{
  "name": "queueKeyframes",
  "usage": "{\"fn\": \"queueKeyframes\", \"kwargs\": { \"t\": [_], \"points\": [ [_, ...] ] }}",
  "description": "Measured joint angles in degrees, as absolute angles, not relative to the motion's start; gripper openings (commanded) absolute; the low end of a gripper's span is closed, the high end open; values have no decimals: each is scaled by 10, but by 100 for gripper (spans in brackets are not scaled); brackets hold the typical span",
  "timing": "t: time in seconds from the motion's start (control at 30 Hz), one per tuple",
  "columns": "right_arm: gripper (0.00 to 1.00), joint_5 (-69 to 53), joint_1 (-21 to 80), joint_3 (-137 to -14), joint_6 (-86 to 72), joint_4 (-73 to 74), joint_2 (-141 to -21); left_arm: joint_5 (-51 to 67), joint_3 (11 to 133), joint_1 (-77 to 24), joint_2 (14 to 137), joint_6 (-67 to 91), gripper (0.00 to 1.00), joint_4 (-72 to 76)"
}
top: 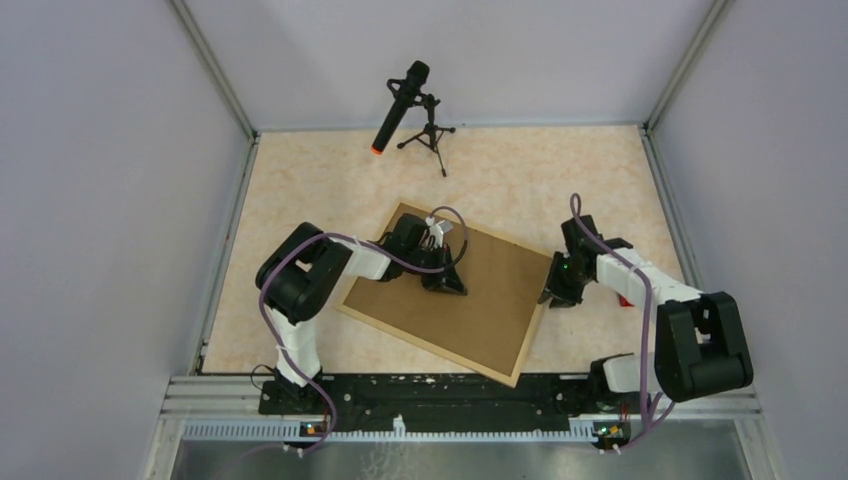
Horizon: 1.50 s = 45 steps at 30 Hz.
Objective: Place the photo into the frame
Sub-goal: Install the photo frame at the center of the board.
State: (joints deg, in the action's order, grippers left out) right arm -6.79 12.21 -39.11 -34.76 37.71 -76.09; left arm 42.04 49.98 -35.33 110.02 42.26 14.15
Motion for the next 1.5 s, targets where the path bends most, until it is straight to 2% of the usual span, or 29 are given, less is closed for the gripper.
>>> {"fn": "queueKeyframes", "kwargs": {
  "t": [0.67,0.97,1.1,1.23,1.37,1.5],
  "points": [
    [31,-83,122,-440,-342,392,-856,420,500,-353,1100,423,10,141],
    [39,-65,144,-566,-313,515,-989,423,500,-351,1102,423,8,140],
    [59,-24,182,-608,-299,554,-1017,424,498,-351,1102,424,8,142],
    [82,-63,192,-610,-288,531,-1008,425,494,-349,1101,426,9,145],
    [88,-79,190,-586,-284,478,-971,427,493,-345,1099,428,10,144],
    [88,-114,178,-524,-272,402,-915,426,488,-342,1092,431,11,138]
  ]
}}
